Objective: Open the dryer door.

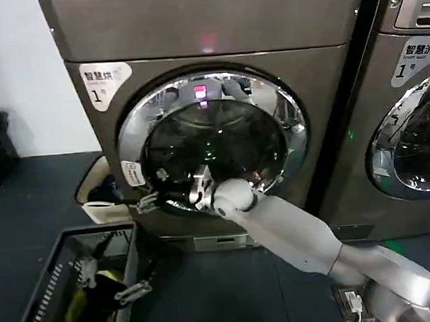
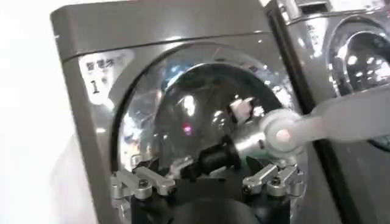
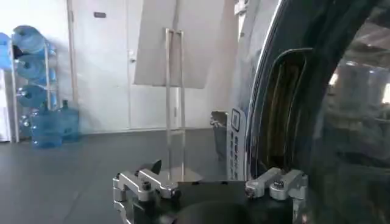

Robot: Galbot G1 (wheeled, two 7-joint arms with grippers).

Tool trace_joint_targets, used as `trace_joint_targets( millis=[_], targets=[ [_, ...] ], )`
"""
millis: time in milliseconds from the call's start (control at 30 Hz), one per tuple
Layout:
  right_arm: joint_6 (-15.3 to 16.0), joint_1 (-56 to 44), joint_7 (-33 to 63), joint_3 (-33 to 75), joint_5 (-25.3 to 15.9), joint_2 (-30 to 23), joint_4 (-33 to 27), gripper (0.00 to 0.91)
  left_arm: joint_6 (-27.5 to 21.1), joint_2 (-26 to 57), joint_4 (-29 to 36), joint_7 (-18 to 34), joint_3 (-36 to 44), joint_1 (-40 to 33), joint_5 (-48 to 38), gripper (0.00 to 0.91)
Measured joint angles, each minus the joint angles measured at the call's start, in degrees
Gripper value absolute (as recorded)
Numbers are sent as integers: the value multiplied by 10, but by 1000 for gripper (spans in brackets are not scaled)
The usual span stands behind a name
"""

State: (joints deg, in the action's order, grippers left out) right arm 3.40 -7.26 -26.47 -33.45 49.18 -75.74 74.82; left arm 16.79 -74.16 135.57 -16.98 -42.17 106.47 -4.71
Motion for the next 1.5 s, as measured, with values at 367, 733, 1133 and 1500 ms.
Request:
trace_joint_targets(
  millis=[367, 733, 1133, 1500],
  targets=[
    [6, 1, -29, -10, 19, 14, 22, 907, -15, 22, -26, 1, -82, 1, -108, 907],
    [4, 19, -67, -42, 49, 86, 99, 907, -62, 68, -57, -4, -174, -20, -219, 907],
    [-18, 18, -113, -73, 68, 170, 187, 907, -50, 126, -106, -38, -227, -50, -305, 907],
    [-67, 2, -219, -90, 91, 255, 254, 907, 15, 194, -177, -79, -204, -85, -279, 907]
  ],
)
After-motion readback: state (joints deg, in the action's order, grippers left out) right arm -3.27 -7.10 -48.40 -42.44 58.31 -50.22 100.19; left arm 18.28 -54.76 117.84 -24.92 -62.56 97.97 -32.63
